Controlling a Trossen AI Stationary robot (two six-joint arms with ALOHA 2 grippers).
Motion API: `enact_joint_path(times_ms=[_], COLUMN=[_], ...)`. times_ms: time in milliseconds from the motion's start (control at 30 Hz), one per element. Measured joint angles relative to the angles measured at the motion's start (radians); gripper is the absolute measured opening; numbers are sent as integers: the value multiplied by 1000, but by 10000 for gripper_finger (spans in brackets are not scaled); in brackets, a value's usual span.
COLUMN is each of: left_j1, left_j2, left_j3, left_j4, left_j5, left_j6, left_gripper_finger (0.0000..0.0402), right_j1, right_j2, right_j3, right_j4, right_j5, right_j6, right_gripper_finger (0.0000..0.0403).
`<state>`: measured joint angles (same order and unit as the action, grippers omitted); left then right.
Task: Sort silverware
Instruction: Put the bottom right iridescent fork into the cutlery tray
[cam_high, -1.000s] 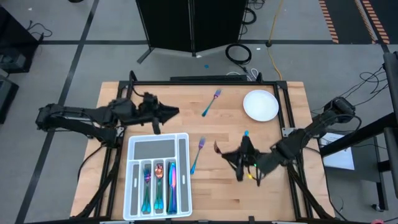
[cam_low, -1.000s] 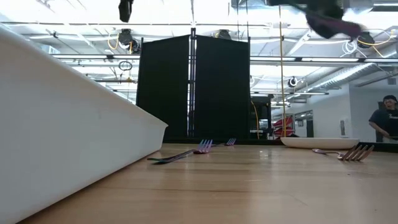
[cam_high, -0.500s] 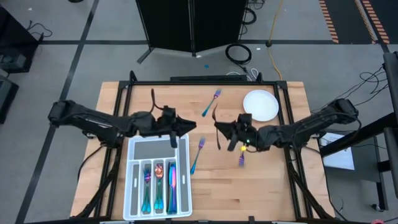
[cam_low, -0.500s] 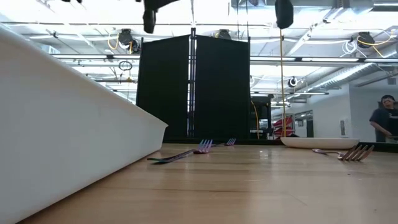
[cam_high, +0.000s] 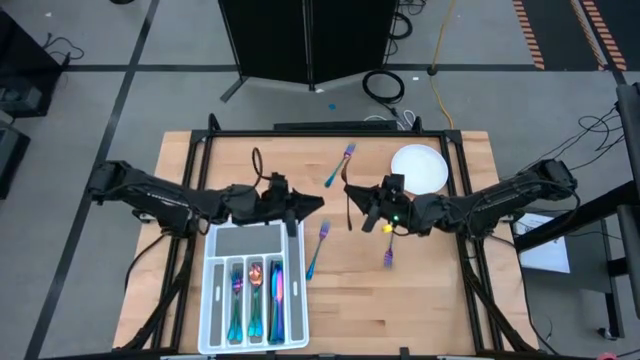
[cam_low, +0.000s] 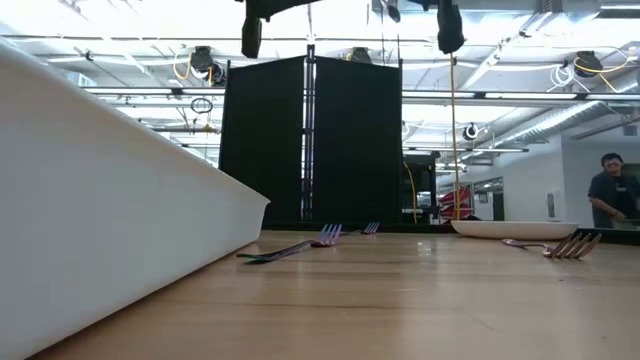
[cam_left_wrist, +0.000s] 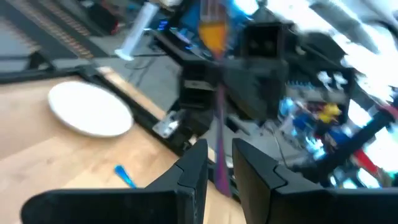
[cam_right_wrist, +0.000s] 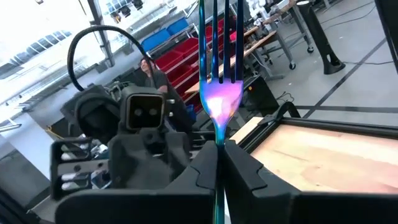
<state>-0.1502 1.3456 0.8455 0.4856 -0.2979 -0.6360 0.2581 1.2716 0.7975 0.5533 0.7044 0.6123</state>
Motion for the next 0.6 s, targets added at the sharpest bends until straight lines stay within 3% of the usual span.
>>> enact_joint_path(times_ms=[200, 433, 600], left_j1=[-34, -62, -64], left_j2=[1, 78, 164], left_j3=[126, 235, 304], left_j4=[-330, -436, -448], left_j5=[-67, -223, -226], left_j6=[-220, -300, -296], left_gripper_finger=[75, 75, 75], right_j1=[-2, -6, -6], right_j2=[0, 0, 0], right_j3=[0, 0, 0], right_j4=[-3, -5, -11], right_j5=[-2, 2, 44], right_j6=[3, 12, 79], right_gripper_finger=[0, 0, 0])
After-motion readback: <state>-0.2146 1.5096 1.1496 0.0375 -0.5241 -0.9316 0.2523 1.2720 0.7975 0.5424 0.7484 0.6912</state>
